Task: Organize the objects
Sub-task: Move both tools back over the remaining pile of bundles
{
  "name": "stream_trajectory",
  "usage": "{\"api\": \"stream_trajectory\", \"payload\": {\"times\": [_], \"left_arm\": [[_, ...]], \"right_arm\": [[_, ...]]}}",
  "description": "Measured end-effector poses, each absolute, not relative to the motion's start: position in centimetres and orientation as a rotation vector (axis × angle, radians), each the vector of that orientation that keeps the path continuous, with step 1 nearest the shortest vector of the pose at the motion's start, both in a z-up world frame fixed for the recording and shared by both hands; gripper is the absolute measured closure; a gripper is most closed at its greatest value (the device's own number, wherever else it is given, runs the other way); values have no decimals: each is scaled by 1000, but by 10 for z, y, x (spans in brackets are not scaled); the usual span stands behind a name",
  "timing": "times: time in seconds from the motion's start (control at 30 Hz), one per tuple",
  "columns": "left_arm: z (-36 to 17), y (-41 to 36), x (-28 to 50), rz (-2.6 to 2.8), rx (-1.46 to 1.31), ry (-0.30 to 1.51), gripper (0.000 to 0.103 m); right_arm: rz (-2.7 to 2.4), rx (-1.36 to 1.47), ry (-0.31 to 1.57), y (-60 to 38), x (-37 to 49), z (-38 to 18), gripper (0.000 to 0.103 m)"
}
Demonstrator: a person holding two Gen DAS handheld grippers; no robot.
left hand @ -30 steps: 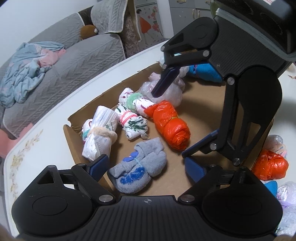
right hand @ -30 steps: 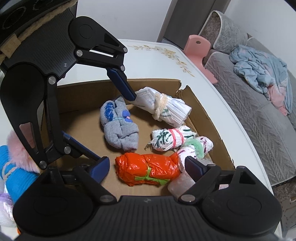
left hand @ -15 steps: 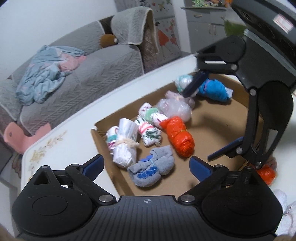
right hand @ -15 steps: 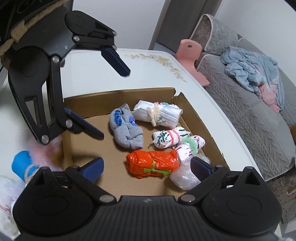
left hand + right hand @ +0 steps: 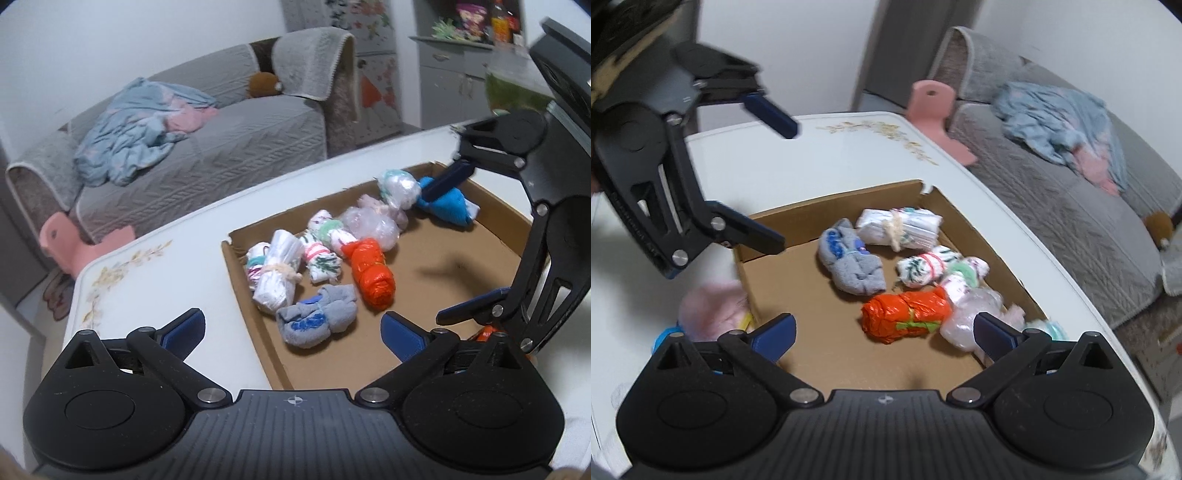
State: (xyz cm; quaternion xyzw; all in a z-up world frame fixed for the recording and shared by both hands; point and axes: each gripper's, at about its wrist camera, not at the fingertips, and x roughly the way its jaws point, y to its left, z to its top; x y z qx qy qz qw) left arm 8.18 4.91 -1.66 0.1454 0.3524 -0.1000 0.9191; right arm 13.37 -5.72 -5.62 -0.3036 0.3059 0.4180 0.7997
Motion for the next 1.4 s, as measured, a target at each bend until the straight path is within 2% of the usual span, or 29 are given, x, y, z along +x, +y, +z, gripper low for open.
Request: {"api": "stream_trajectory", "payload": {"times": [0.53,0.87,1.0,1.17,1.4], "left_arm": [[-19,68,35,29,9,669,1],[-54,60,-18,83,-77,656,1],[-67,58,-19,69,-111,689,1],[-76,58,-13,31,-179,722,1],[-77,53,6,-11,-206,759,1]], "right_arm": [[599,-290,651,-105,98,-55,1],[508,-107,558,-147,35,-78,1],[514,-106,518,-153,17,-98,1],[593,-263,451,-148,7,-113,1],[696,-291,467,-152,18,-114,1]]}}
